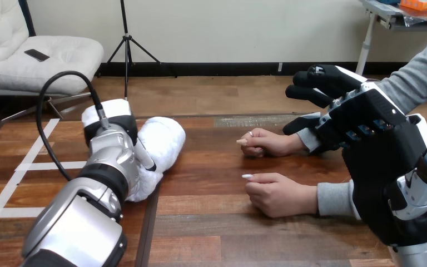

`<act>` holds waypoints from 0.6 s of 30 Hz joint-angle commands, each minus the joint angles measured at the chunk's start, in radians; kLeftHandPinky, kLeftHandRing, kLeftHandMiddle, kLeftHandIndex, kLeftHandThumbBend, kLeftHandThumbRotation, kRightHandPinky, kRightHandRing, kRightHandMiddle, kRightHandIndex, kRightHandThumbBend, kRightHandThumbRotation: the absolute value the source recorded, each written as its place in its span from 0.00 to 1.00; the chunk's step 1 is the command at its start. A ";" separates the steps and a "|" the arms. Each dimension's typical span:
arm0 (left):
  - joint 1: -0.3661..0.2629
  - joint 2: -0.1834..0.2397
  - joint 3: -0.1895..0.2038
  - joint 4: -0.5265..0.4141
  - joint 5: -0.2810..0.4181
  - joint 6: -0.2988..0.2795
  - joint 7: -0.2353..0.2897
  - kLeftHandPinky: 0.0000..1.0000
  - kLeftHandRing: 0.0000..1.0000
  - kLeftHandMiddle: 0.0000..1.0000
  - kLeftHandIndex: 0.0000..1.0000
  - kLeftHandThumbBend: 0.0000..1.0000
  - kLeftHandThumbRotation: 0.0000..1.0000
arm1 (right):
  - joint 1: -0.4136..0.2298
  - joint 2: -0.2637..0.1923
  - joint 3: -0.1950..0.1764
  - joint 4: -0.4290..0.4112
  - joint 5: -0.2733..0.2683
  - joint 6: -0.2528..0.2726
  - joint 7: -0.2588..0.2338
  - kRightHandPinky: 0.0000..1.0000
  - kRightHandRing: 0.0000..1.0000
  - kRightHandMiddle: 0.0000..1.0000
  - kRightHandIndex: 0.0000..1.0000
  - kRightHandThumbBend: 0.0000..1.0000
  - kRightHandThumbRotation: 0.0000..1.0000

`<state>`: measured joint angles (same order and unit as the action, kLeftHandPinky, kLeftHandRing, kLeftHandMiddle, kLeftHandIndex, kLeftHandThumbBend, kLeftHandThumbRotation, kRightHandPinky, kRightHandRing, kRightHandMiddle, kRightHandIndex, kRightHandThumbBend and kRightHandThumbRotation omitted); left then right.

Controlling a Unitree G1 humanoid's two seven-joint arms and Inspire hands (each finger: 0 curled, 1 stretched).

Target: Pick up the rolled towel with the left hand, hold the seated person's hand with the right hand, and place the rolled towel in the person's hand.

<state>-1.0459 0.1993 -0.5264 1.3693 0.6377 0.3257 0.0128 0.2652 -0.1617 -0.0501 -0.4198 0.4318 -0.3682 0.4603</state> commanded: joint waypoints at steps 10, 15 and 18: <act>0.007 0.002 -0.018 -0.010 0.020 -0.013 -0.003 0.15 0.22 0.34 0.73 0.59 0.00 | -0.047 0.001 -0.012 -0.020 0.005 -0.016 -0.006 0.57 0.79 0.79 0.76 0.94 0.98; 0.008 0.003 -0.022 -0.010 0.022 -0.015 -0.005 0.15 0.23 0.35 0.72 0.60 0.00 | -0.045 0.002 -0.012 -0.022 0.005 -0.014 -0.009 0.57 0.78 0.79 0.76 0.94 0.98; 0.008 0.003 -0.021 -0.010 0.021 -0.016 -0.005 0.15 0.23 0.34 0.72 0.61 0.00 | -0.046 0.003 -0.012 -0.019 0.004 -0.016 -0.008 0.57 0.78 0.79 0.76 0.94 0.98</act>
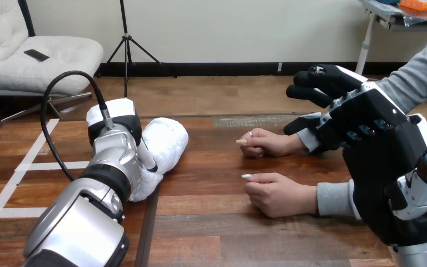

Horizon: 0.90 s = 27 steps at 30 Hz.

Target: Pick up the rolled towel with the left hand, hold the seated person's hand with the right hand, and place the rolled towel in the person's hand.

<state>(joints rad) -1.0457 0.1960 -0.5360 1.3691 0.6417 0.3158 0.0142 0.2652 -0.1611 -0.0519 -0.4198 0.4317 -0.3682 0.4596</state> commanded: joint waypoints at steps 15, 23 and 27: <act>0.015 0.011 -0.005 -0.013 0.013 -0.022 0.012 0.15 0.22 0.34 0.69 0.69 0.00 | -0.044 -0.001 -0.009 -0.021 0.011 -0.008 -0.003 0.58 0.79 0.79 0.76 0.93 0.97; 0.015 0.014 0.003 -0.019 0.006 -0.035 0.039 0.14 0.21 0.32 0.69 0.70 0.00 | -0.044 -0.002 -0.009 -0.019 0.007 -0.010 -0.003 0.58 0.79 0.80 0.77 0.93 0.97; 0.016 0.019 0.014 -0.025 -0.003 -0.047 0.059 0.14 0.21 0.32 0.67 0.71 0.00 | -0.042 -0.002 -0.009 -0.019 0.006 -0.010 -0.002 0.58 0.79 0.80 0.77 0.93 0.98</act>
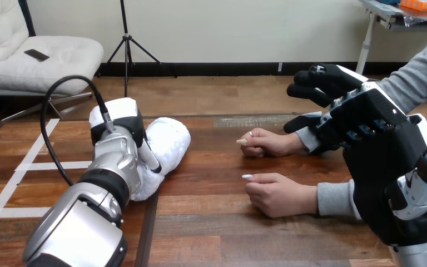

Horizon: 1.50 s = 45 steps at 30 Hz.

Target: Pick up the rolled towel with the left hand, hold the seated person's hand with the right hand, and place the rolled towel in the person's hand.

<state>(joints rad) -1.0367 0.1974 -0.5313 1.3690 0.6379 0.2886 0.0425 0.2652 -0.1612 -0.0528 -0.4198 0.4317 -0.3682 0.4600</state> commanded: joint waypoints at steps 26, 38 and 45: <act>0.124 0.106 0.245 -0.255 -0.202 -0.179 0.146 0.21 0.30 0.38 0.42 0.68 0.00 | -0.052 -0.002 0.000 0.029 -0.001 0.012 -0.002 0.58 0.81 0.81 0.78 0.83 0.98; 0.254 0.153 0.315 -0.520 -0.249 -0.164 0.101 0.33 0.42 0.47 0.44 0.66 0.00 | -0.070 -0.008 0.005 0.062 -0.010 0.036 0.003 0.59 0.83 0.83 0.80 0.83 0.96; 0.326 0.174 0.351 -0.665 -0.267 -0.148 0.069 0.29 0.38 0.44 0.44 0.66 0.00 | -0.085 -0.006 0.007 0.091 -0.022 0.038 0.006 0.60 0.83 0.83 0.80 0.82 0.96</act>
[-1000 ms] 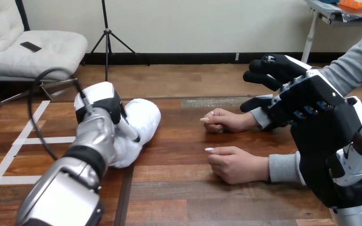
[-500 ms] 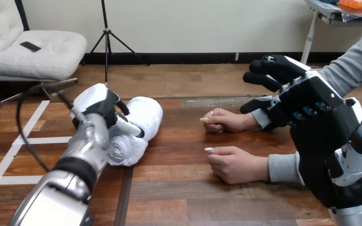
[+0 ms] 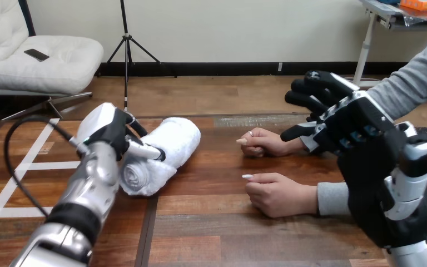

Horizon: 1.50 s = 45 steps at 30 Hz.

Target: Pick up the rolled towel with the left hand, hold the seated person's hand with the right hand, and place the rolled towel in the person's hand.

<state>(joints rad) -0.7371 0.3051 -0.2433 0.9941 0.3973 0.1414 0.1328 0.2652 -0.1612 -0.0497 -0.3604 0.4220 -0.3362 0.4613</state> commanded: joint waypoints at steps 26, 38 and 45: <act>0.130 0.142 0.102 -0.559 0.001 0.030 -0.158 0.25 0.34 0.41 0.44 0.64 0.00 | -0.152 -0.018 0.002 0.191 -0.080 -0.033 0.046 0.69 0.84 0.83 0.83 0.75 1.00; 0.127 0.167 0.104 -0.614 0.017 0.061 -0.203 0.27 0.35 0.43 0.45 0.63 0.00 | -0.154 -0.013 -0.004 0.208 -0.098 -0.042 0.044 0.69 0.83 0.83 0.82 0.73 1.00; 0.118 0.179 0.091 -0.635 0.041 0.094 -0.227 0.29 0.37 0.44 0.45 0.65 0.00 | -0.157 -0.014 -0.005 0.215 -0.092 -0.045 0.051 0.70 0.83 0.83 0.82 0.74 1.00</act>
<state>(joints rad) -0.5150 0.4199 -0.1811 0.5196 0.4052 0.2283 -0.0859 0.2245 -0.1628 -0.0462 -0.1406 0.3288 -0.3366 0.5005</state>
